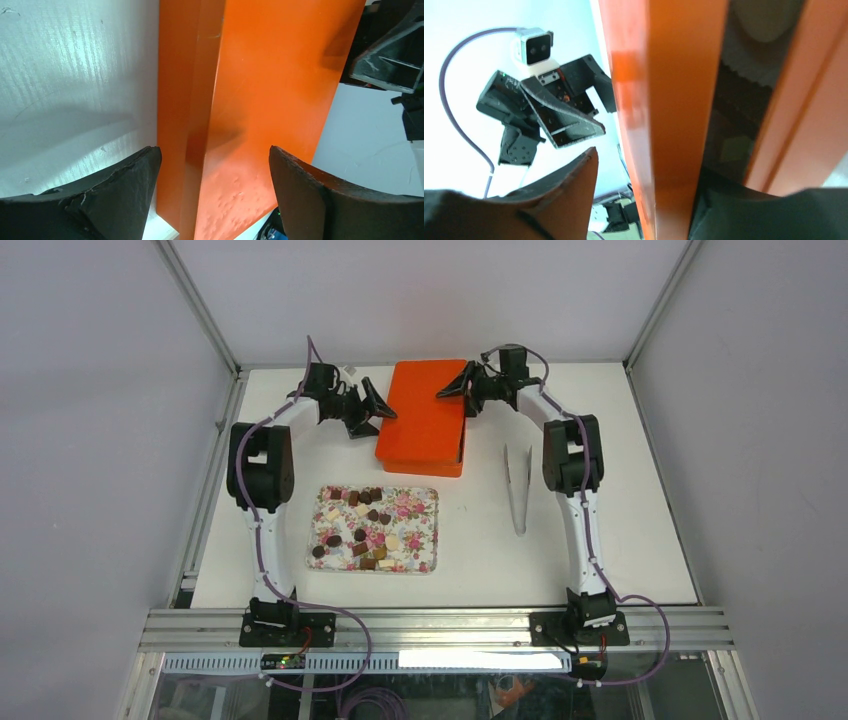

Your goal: Pack the chocolate

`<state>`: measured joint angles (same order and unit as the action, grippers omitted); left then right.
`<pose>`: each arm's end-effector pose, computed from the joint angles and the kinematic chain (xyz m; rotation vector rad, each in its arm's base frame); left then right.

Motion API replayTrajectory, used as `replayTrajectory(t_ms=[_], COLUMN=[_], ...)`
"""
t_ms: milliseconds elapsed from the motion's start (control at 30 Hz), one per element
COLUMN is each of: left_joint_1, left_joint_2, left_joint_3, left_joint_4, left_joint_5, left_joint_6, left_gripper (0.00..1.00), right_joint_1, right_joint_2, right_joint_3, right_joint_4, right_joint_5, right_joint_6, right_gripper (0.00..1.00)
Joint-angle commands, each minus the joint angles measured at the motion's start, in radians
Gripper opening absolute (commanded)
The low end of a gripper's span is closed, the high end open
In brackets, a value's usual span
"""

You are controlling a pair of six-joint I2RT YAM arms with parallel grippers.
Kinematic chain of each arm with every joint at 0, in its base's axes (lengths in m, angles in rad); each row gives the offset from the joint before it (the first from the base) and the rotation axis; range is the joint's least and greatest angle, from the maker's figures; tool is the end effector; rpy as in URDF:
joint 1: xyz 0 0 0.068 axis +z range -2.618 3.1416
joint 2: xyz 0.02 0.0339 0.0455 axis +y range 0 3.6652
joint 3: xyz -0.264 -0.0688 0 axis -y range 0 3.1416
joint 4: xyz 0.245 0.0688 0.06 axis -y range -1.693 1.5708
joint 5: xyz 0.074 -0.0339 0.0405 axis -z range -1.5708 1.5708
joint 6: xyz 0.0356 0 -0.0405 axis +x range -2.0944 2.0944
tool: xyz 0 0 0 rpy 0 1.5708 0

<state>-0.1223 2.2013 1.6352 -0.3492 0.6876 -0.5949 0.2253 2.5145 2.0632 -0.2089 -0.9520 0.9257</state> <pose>0.4702 -0.0806 0.1655 -0.2929 2.5319 -1.1501 0.5347 0.1523 0.1575 0.2496 2.4154 1.6457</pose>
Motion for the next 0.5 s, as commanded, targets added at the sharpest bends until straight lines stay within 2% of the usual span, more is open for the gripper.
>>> replayTrajectory(t_ms=[0,200,467], left_joint_1=[-0.013,-0.014,-0.017], left_joint_2=[-0.009,-0.018,-0.039], left_joint_3=[0.009,0.005,0.006], left_joint_4=[0.045,0.044,0.045], left_joint_5=[0.029,0.025,0.015], left_joint_6=[-0.023,-0.023,-0.021], left_gripper=[0.82,0.81,0.82], right_joint_1=[-0.02,-0.023,-0.023], right_joint_2=[-0.128,-0.179,-0.247], right_joint_3=[0.007,0.03,0.057], right_joint_4=[-0.115,-0.275,-0.465], right_joint_5=[0.068,0.148,0.31], right_joint_6=[-0.096,-0.197,-0.31], right_gripper=[0.63,0.72,0.75])
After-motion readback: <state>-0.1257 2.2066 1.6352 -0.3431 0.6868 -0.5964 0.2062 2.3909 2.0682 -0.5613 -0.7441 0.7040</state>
